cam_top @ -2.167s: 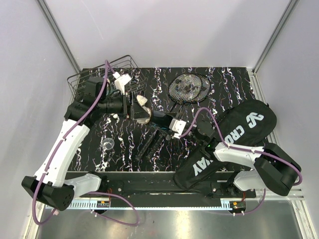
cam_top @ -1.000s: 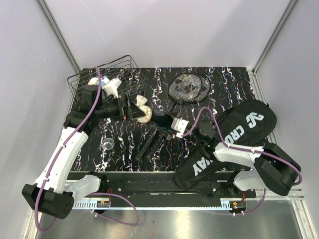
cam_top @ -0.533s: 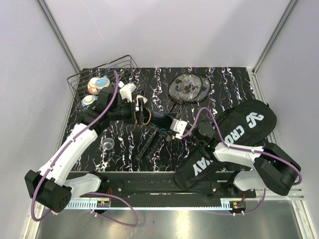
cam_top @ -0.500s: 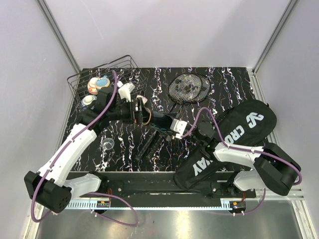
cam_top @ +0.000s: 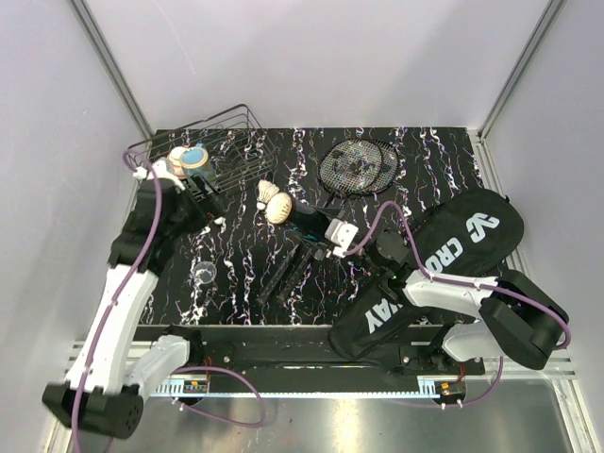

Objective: Pack up the badminton gear

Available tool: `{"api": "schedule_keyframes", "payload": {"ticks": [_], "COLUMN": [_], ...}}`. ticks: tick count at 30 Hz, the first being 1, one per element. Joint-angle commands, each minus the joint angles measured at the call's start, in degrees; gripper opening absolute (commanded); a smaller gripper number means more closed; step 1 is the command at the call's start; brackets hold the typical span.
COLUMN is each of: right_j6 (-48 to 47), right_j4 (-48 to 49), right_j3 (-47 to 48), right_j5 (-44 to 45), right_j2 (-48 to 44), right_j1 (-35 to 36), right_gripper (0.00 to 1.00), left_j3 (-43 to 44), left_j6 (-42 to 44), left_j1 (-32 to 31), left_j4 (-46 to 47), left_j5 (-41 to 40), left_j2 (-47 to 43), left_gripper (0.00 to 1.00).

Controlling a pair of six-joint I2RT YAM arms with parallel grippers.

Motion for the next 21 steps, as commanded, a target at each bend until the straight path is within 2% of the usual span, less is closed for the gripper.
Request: {"api": "schedule_keyframes", "payload": {"ticks": [1,4,6,8,10,11,13,14,17,21], "right_j6": [2.5,2.6,3.1,3.4,3.4,3.3,3.3,3.3,3.3,3.4], "right_j4": [8.2,11.6,14.6,16.2,16.7,16.6,16.4,16.4,16.9,17.9], "right_j3": [-0.3,-2.0,-3.3,-4.0,-4.2,-4.1,-4.1,-4.2,-4.4,-5.4], "right_j5": [5.6,6.9,6.8,6.8,6.6,6.7,7.5,7.8,8.3,8.7], "right_j2": [-0.1,-0.9,-1.3,-1.5,-1.5,-1.6,-1.6,-1.6,-2.3,-3.1], "right_j1": [0.2,0.2,0.2,0.2,0.3,0.3,0.2,0.3,0.2,0.3], "right_gripper": [0.43,0.42,0.42,0.42,0.42,0.42,0.42,0.42,0.42,0.42], "left_j3": [-0.6,1.9,3.2,6.6,11.3,16.6,21.5,25.9,35.2,44.9], "left_j6": [3.8,7.4,8.9,11.9,13.4,12.7,7.7,5.8,1.4,-4.0], "left_j1": [-0.1,-1.7,-3.7,-6.1,-7.6,-7.7,-8.6,-9.2,-11.8,-13.8], "left_j4": [7.1,10.0,14.0,15.8,14.6,11.8,9.0,5.9,-0.4,-6.8], "left_j5": [3.7,5.1,-0.3,-5.8,-7.3,-8.7,-11.5,-16.9,-26.3,-34.2], "left_j2": [12.9,22.1,26.2,33.4,41.9,44.7,51.3,53.2,61.1,69.5], "left_gripper": [0.93,0.91,0.88,0.80,0.79,0.80,0.82,0.83,0.85,0.86]}}
